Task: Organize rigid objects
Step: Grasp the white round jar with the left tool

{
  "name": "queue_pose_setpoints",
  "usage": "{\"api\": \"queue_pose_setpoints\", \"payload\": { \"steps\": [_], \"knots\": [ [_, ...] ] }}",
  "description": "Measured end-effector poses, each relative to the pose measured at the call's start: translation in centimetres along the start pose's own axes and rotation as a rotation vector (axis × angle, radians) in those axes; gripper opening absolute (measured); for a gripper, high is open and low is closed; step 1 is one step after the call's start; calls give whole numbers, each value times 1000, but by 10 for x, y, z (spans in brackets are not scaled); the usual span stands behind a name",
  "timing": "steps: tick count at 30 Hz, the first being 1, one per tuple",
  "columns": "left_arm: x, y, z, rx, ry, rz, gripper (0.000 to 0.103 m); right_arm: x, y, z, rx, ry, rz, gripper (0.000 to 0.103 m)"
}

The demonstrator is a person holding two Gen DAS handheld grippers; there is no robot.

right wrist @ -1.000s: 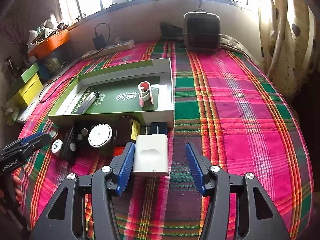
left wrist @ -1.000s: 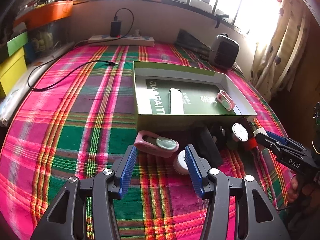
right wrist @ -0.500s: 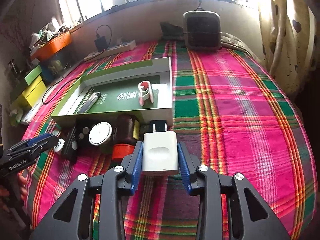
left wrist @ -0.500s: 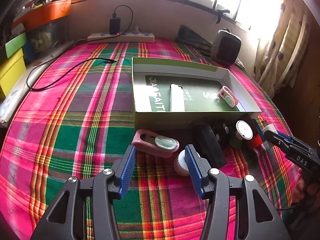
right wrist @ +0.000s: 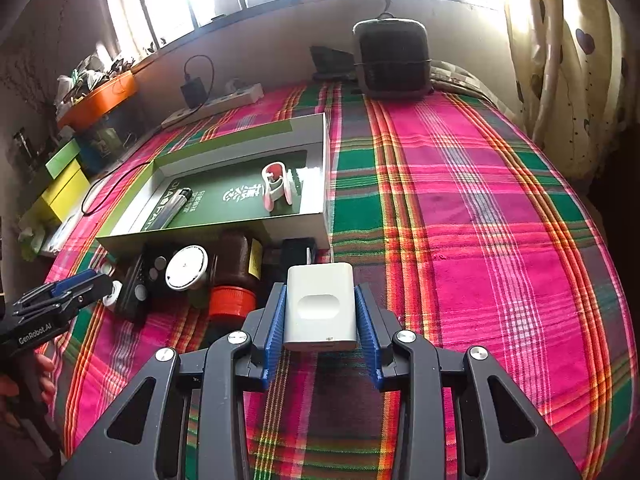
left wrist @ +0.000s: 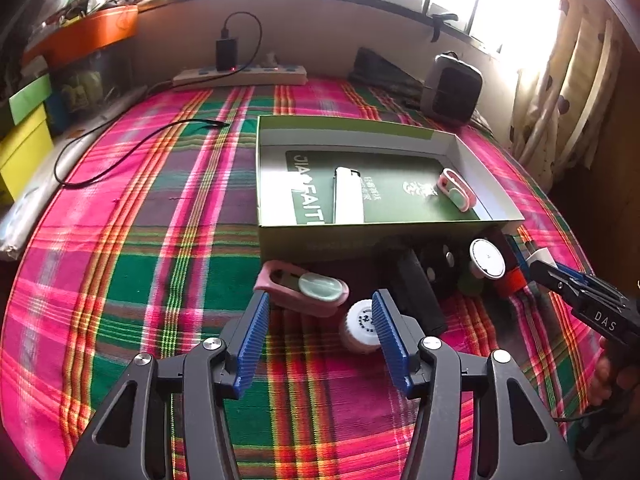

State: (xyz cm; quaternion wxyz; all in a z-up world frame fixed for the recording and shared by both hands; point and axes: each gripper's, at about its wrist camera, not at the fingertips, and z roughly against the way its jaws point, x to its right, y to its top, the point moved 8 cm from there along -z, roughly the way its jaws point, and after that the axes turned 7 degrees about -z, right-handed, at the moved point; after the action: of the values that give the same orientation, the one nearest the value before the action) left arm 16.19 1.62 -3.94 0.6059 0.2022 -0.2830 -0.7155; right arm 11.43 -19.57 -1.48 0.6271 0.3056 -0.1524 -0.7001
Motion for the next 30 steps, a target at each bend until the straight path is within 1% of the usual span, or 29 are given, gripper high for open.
{"api": "queue_pose_setpoints", "payload": {
  "steps": [6,11,16,21,24,27,30],
  "knots": [
    [13,-5,3,-8,-27,-10,53,1,0,0,2,4,-3,36],
    [23,-13,-2,-39,-38,-27,53,2,-1,1,3,11,-5,35],
    [24,-12,-4,-35,-23,-23,53,3,-1,2,6,14,-8,35],
    [25,-11,-7,-32,11,-47,52,4,-2,3,6,17,-10,35],
    [23,-10,-8,-28,25,-50,49,4,-2,3,5,18,-10,35],
    [20,-9,-8,-24,23,-42,45,4,-3,2,1,21,-11,35],
    [18,-9,-8,-18,28,-40,35,4,-3,2,1,24,-14,35]
  ]
}}
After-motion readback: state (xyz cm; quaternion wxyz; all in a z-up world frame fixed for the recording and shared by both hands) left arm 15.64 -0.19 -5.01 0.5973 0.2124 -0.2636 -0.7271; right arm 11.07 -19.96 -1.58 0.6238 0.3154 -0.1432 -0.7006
